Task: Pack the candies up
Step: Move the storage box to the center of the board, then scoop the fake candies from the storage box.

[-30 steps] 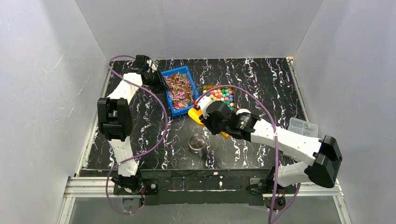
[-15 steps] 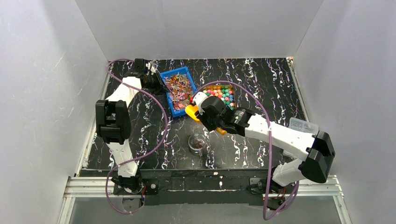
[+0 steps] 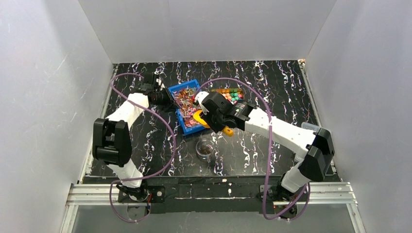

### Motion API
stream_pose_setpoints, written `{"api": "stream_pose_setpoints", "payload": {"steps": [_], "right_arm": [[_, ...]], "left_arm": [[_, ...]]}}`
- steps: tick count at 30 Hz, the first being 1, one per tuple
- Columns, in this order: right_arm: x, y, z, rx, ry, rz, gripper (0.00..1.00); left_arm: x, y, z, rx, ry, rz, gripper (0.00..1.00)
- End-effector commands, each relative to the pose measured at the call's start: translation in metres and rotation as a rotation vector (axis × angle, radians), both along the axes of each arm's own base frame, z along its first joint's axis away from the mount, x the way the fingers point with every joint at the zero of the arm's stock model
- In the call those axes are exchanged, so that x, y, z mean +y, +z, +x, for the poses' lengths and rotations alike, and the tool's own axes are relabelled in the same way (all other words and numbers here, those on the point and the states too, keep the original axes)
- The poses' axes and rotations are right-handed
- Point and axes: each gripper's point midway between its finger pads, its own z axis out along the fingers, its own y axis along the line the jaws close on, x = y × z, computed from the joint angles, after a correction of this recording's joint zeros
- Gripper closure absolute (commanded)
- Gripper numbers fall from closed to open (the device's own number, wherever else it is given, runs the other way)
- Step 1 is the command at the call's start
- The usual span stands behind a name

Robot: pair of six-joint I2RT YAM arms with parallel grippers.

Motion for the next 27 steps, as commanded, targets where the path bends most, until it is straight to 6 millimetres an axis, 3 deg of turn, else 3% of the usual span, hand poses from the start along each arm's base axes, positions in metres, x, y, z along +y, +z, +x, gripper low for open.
{"api": "stream_pose_setpoints", "payload": {"steps": [1,11,27], "right_arm": [[-0.005,-0.002,-0.015,0.104,0.005,-0.031,0.99],[-0.007,-0.022,-0.027,0.211,-0.005,-0.096,0.99],[0.028,-0.051,0.005,0.270,-0.021,-0.174,0.99]], "left_arm": [[-0.015,0.039,-0.014,-0.087,0.001,-0.060,1.00],[-0.015,0.028,-0.031,-0.107,0.086,-0.077,1.00],[-0.023,0.030,-0.036,-0.123,0.050,-0.117,1.00]]}}
